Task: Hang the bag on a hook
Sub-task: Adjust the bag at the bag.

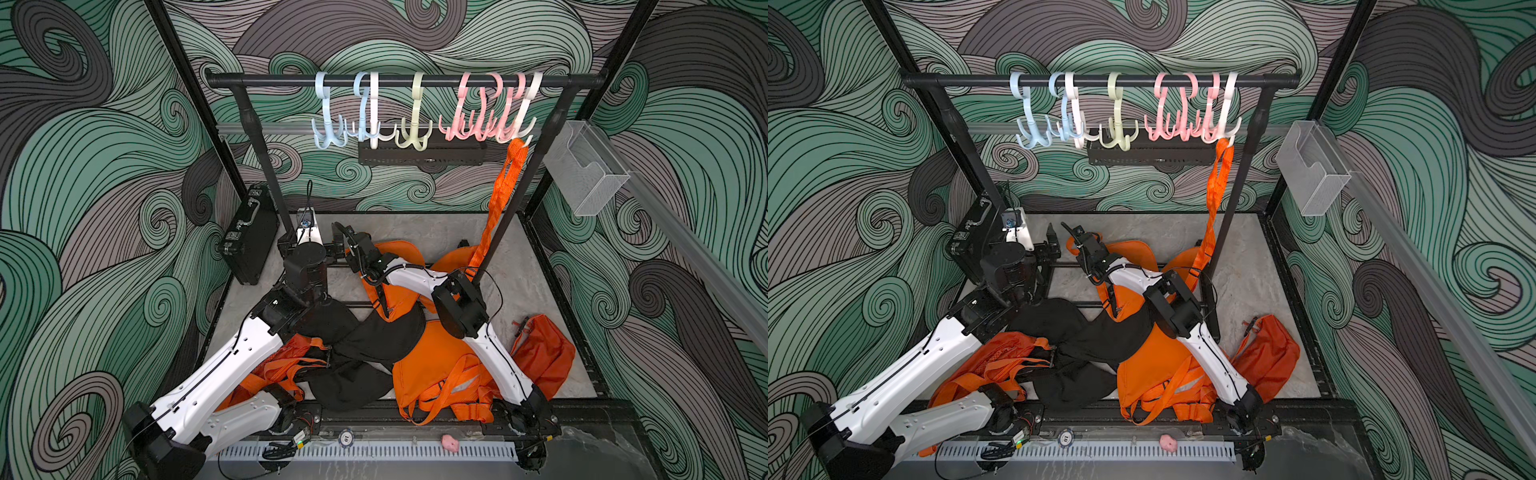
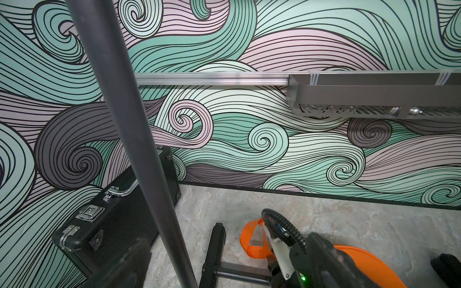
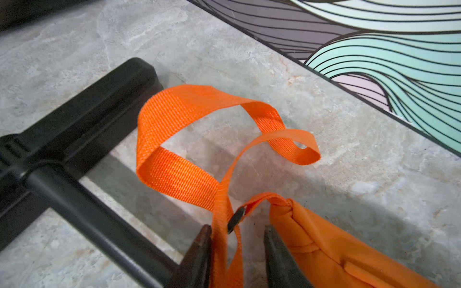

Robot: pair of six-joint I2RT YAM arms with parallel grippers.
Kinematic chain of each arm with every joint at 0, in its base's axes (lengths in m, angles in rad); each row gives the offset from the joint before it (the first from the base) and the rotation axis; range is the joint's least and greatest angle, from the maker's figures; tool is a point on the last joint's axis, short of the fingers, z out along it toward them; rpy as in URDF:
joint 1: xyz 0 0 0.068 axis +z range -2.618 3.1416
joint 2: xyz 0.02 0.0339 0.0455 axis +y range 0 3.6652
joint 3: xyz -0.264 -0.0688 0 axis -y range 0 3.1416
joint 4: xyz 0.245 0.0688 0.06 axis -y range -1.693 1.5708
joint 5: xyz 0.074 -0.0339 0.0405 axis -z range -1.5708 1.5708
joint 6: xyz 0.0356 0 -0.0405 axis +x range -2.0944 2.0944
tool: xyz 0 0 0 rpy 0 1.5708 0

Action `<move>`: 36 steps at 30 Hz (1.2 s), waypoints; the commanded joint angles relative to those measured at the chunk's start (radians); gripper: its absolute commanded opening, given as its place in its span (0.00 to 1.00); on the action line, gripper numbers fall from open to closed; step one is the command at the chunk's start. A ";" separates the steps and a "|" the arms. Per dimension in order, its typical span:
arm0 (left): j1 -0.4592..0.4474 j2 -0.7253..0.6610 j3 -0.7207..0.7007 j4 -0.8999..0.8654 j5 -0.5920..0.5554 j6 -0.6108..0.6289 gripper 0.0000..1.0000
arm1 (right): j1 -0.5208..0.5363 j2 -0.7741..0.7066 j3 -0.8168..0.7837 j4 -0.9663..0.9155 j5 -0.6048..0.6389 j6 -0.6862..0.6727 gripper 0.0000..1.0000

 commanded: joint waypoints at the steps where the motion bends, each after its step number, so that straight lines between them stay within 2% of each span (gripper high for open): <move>1: 0.013 0.007 0.001 0.028 -0.003 0.013 0.99 | 0.014 -0.034 0.009 -0.026 -0.046 -0.007 0.18; 4: 0.017 0.011 0.001 0.028 0.005 0.017 0.99 | 0.025 -0.129 -0.078 0.024 -0.066 -0.022 0.11; 8: 0.024 0.012 0.007 0.036 0.005 0.047 0.99 | 0.052 -0.345 -0.245 0.091 -0.104 -0.066 0.00; 13: 0.033 -0.016 0.008 0.051 0.061 0.074 0.98 | 0.049 -0.617 -0.458 0.103 -0.215 -0.086 0.00; 19: 0.033 -0.038 0.032 0.024 0.241 0.104 0.99 | 0.033 -0.829 -0.587 0.001 -0.348 -0.070 0.00; 22: 0.028 -0.083 0.037 0.003 0.321 0.109 0.99 | -0.006 -0.975 -0.689 0.002 -0.448 -0.013 0.00; 24: 0.013 -0.106 0.036 -0.008 0.380 0.117 0.99 | -0.042 -1.059 -0.738 -0.001 -0.558 0.022 0.00; 25: 0.004 -0.112 0.034 -0.006 0.409 0.109 0.99 | -0.052 -1.082 -0.743 -0.020 -0.601 0.028 0.00; 29: -0.001 -0.091 0.071 -0.111 0.690 0.100 0.98 | -0.057 -1.126 -0.739 -0.145 -0.734 0.006 0.00; 31: -0.007 -0.102 0.064 -0.157 0.730 0.088 0.97 | -0.053 -1.106 -0.750 -0.240 -0.775 -0.005 0.00; 34: -0.007 -0.160 0.025 -0.185 0.648 0.058 0.97 | -0.007 -1.087 -0.866 -0.272 -0.725 0.019 0.08; 36: -0.007 -0.207 -0.024 -0.188 0.548 0.050 0.97 | 0.056 -1.095 -0.986 -0.179 -0.628 0.071 0.30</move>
